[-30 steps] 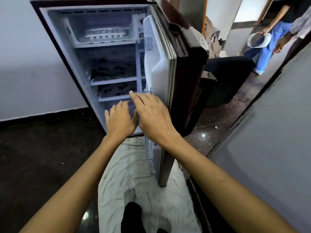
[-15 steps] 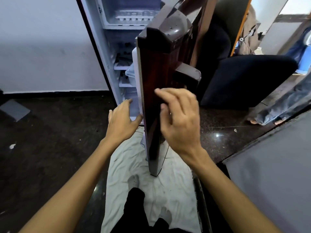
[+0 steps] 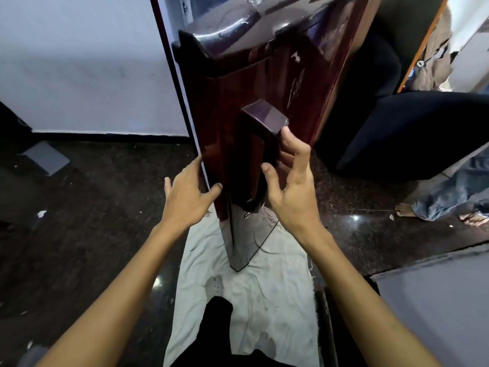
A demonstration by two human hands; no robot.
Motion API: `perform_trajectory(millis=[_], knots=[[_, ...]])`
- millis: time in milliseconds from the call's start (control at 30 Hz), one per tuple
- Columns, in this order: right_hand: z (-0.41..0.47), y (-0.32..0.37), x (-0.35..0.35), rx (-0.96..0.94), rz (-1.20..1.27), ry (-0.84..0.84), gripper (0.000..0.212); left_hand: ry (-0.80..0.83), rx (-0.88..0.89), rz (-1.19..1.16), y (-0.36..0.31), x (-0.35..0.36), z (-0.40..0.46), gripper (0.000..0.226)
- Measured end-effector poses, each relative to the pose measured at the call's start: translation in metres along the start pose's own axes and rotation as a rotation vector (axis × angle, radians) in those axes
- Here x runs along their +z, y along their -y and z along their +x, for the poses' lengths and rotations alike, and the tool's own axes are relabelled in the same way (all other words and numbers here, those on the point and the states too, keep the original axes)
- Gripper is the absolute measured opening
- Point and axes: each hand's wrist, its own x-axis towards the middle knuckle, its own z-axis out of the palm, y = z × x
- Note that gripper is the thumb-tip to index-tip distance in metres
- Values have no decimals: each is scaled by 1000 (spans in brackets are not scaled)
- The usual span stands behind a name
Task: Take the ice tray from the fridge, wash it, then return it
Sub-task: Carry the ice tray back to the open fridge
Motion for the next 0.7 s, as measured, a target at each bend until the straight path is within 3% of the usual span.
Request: perform_trajectory(millis=[267,500,700], knots=[[49,-6,56,-61,-27,187,61,-64,-91,-43,28,-17,42,58],[99,-10,120,-89,-71,191,64,-47,-80,-50,61,-29,92,63],[140,-15,167,-27,-50,171,63,2,-54,-149,84,-35,139,47]])
